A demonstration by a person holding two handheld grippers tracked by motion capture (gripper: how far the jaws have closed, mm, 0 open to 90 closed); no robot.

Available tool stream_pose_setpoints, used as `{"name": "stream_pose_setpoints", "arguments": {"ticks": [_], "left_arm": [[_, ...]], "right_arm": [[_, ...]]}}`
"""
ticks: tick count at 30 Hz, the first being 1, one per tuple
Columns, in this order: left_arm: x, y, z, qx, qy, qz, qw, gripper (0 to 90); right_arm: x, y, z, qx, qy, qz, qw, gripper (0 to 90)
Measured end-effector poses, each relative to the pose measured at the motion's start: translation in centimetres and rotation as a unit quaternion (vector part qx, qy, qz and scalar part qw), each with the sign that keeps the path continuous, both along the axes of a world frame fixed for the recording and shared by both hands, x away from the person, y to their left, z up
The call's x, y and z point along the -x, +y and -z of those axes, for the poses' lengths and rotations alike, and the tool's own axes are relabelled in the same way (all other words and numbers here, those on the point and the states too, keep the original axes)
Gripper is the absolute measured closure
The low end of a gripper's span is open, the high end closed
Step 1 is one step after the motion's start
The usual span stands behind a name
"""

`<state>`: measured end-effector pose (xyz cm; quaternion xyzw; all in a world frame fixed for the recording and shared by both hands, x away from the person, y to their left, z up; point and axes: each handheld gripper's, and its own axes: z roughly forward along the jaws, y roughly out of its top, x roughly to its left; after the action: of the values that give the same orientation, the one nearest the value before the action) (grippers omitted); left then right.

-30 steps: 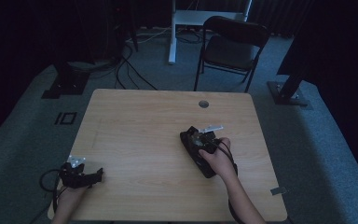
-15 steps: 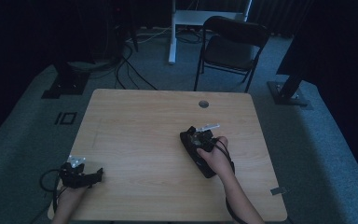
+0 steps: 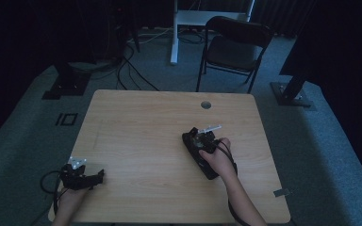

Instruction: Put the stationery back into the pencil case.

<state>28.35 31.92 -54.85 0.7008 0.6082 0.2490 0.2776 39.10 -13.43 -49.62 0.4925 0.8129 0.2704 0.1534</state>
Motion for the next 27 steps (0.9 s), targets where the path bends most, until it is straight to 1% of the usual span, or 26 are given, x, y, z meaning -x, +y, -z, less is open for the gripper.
{"name": "stream_pose_setpoints", "arguments": {"ticks": [7,8,11,13,16,18,19,22,27], "left_arm": [[0.0,0.0,0.0,0.0,0.0,0.0,1.0,0.6],[0.0,0.0,0.0,0.0,0.0,0.0,1.0,0.6],[0.0,0.0,0.0,0.0,0.0,0.0,1.0,0.6],[0.0,0.0,0.0,0.0,0.0,0.001,1.0,0.6],[0.0,0.0,0.0,0.0,0.0,0.001,1.0,0.6],[0.0,0.0,0.0,0.0,0.0,0.001,1.0,0.6],[0.0,0.0,0.0,0.0,0.0,0.001,1.0,0.6],[0.0,0.0,0.0,0.0,0.0,0.001,1.0,0.6],[0.0,0.0,0.0,0.0,0.0,0.001,1.0,0.6]], "right_arm": [[-0.2,0.2,0.0,0.01,0.007,-0.001,0.9999,49.9],[-0.2,0.2,0.0,0.006,0.008,0.0,0.9999,49.8],[-0.2,0.3,0.1,0.005,0.007,0.004,1.0,50.1],[-0.2,0.3,0.0,0.008,0.011,0.0,0.9999,50.0],[-0.2,0.3,-0.1,0.009,0.01,-0.006,0.9999,49.9],[-0.1,0.3,-0.2,0.007,0.009,-0.009,0.9999,49.7],[-0.1,0.3,-0.2,0.003,0.006,-0.01,0.9999,47.9],[0.1,0.2,-0.5,-0.004,0.004,-0.012,0.9999,46.5],[0.1,-0.1,-1.0,-0.013,-0.001,-0.005,0.9999,46.4]]}}
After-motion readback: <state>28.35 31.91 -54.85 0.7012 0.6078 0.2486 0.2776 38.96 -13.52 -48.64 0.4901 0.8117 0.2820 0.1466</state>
